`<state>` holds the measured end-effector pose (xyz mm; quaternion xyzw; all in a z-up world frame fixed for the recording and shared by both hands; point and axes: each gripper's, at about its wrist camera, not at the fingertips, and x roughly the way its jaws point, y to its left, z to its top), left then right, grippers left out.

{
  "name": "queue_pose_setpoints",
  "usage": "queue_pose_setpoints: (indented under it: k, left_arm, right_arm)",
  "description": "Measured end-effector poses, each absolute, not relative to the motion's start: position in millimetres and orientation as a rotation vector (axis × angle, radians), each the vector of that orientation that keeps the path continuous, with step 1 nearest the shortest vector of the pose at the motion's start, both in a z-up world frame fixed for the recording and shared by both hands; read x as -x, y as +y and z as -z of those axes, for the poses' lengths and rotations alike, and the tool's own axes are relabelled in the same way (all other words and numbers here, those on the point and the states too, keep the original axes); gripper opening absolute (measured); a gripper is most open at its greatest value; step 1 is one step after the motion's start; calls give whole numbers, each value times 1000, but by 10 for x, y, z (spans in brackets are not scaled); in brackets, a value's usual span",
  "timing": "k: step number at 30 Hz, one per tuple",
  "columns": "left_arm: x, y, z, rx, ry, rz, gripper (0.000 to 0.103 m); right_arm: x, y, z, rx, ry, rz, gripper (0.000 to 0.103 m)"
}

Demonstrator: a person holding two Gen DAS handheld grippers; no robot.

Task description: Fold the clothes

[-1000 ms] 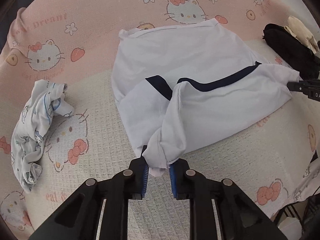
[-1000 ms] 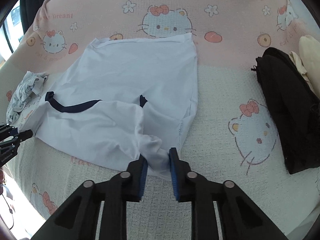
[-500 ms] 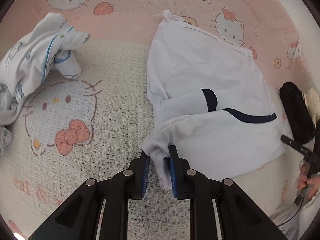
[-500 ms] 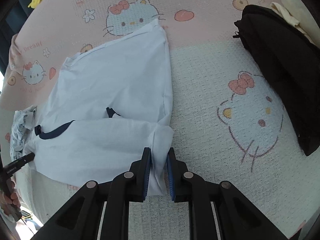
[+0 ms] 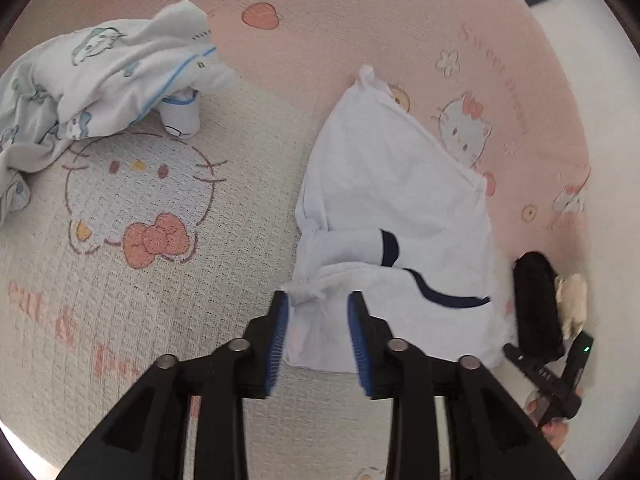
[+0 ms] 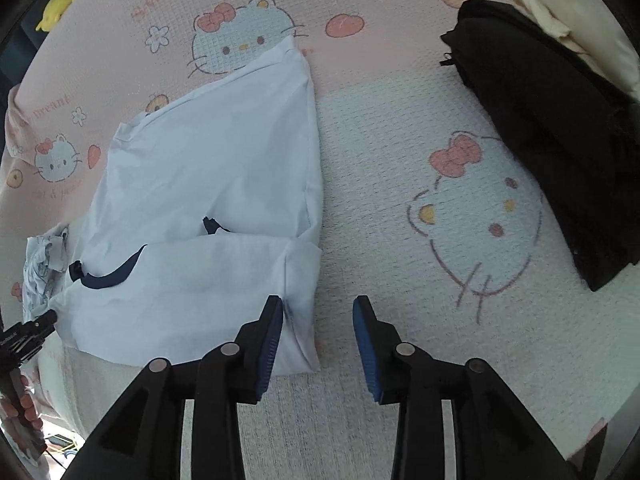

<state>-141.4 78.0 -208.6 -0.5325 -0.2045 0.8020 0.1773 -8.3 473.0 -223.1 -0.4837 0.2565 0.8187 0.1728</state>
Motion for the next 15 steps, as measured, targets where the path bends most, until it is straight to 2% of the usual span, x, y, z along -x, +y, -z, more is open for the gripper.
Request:
queue_pose_setpoints:
  k: [2,3,7,12,15]
  left_arm:
    - [1329,730,2002,1480,-614,-2294,80]
    - [1292,720,1968,1463,-611,-2309,80]
    - [1208,821,2020,1505,-540,-2328,80]
    - [1126,917,2186,1548,-603,-2246,80]
    - [1043,966,2236,1547,-656,-2224,80]
  right_arm:
    - [-38,4747,2173,1332,795,-2316,47]
    - [-89,4749,2162,1319,840,-2314,50]
    - [-224,4706,2151,1311,964,-2314,53]
    - [-219,4633,2195,1358,934,-2307,60]
    - [-268,4706,2309,1329,1139,-2266,60]
